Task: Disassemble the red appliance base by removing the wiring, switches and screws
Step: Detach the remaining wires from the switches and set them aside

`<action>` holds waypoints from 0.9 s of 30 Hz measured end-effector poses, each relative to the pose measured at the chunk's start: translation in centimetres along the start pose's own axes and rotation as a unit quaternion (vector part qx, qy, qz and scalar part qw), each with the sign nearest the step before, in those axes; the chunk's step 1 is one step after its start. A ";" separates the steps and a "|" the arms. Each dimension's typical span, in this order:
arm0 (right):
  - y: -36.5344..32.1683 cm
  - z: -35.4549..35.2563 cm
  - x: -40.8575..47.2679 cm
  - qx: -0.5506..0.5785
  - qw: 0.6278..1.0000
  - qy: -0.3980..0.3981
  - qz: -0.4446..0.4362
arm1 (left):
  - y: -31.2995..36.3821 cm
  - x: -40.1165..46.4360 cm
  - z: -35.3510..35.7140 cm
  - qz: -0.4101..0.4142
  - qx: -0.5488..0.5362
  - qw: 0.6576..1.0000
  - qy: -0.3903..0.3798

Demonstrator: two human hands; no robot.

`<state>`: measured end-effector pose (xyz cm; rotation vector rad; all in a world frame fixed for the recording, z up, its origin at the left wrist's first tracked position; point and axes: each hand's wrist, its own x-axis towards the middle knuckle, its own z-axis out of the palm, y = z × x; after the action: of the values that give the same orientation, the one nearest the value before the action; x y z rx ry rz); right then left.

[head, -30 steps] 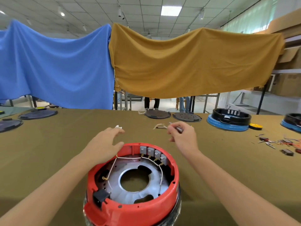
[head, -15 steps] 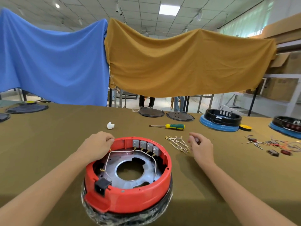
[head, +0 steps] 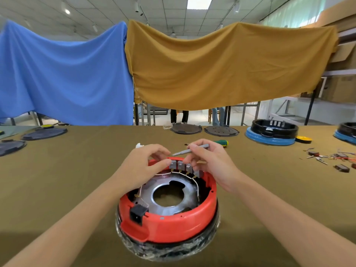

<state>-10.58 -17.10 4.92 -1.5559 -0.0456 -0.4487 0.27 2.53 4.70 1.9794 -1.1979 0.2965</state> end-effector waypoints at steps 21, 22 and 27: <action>-2.3 1.1 1.4 -0.188 0.965 -0.173 0.060 | -1.2 -0.7 -1.4 -0.030 -0.108 0.994 0.013; -2.4 0.9 1.3 -0.207 0.961 -0.174 0.053 | -1.2 -0.7 -1.4 -0.034 -0.122 0.992 0.009; -2.0 1.4 0.6 -0.322 0.936 -0.140 -0.040 | -1.0 -0.3 -1.1 -0.035 -0.150 0.988 0.010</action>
<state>-10.28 -15.83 7.02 -2.2656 -0.1986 -0.3118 1.16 3.77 4.80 1.7475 -1.0886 0.0928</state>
